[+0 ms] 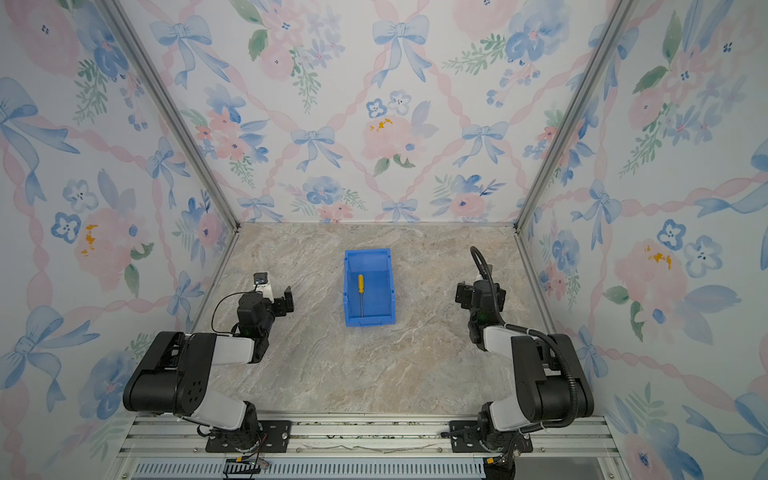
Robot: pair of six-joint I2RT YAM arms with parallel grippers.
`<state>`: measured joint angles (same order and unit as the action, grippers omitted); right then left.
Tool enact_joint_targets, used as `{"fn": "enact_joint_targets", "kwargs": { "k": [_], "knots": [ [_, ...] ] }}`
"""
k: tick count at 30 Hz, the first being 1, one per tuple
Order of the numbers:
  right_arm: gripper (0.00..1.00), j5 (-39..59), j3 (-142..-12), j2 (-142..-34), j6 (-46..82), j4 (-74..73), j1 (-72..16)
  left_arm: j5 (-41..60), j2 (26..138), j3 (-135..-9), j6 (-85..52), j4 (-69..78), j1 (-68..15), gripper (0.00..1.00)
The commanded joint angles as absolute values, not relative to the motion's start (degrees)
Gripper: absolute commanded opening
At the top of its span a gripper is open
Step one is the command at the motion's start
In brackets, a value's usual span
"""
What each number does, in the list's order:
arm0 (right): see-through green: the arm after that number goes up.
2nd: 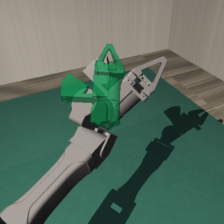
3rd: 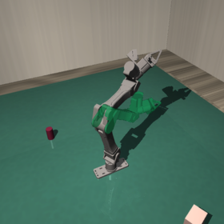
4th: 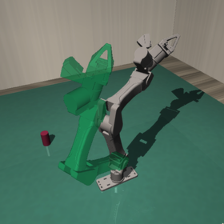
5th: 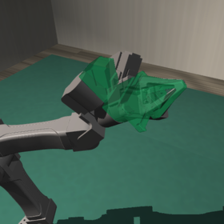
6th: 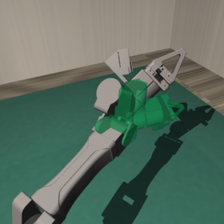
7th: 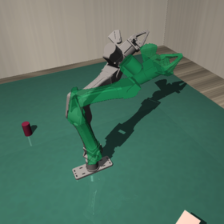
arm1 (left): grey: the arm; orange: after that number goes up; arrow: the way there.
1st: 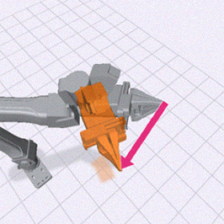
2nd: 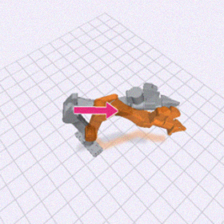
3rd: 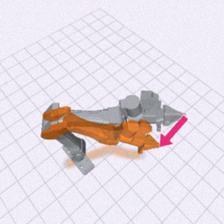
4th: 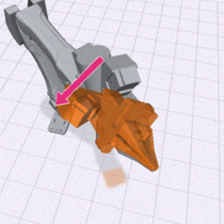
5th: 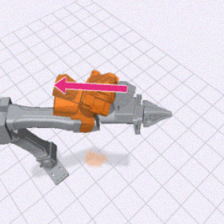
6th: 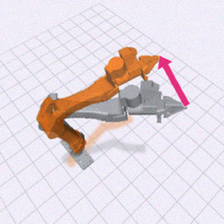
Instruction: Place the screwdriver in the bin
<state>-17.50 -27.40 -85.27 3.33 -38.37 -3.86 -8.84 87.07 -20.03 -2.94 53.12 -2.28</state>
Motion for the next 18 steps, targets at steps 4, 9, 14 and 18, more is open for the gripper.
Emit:
{"fn": "enact_joint_targets", "kwargs": {
  "k": [4,9,14,18],
  "knots": [
    [0.97,-16.8,-22.9,-87.7,1.2,-50.4,-4.7,-5.1,87.1,-18.4,-2.0,58.0,-1.5,0.97],
    [0.97,-17.0,-22.2,-88.5,1.2,-52.0,-4.8,-3.9,88.5,-15.6,-1.9,63.8,-1.1,0.98],
    [0.97,-17.1,-22.1,-88.7,1.2,-52.6,-4.8,-5.7,88.9,-14.3,-1.5,66.9,-1.9,0.97],
    [0.97,-17.0,-22.0,-88.6,1.2,-52.6,-4.8,-7.0,89.0,-14.4,-1.3,67.0,-2.5,0.98]
  ]
}}
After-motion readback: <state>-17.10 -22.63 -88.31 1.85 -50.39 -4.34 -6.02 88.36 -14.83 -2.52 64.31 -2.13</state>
